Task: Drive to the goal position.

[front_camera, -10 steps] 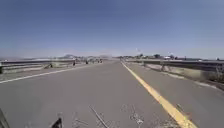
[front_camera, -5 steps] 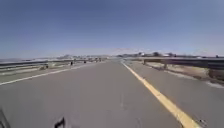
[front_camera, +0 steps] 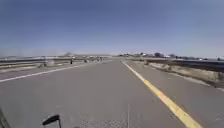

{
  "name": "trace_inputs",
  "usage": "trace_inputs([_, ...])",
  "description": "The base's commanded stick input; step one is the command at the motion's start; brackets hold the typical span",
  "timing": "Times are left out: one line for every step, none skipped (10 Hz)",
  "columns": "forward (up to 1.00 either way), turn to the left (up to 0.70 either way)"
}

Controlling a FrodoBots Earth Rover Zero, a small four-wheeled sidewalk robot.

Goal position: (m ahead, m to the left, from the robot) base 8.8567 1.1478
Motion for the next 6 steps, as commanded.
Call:
trace_inputs([0.85, 0.0])
trace_inputs([0.85, 0.0])
trace_inputs([0.85, 0.0])
trace_inputs([0.85, 0.0])
trace_inputs([0.85, 0.0])
trace_inputs([0.85, 0.0])
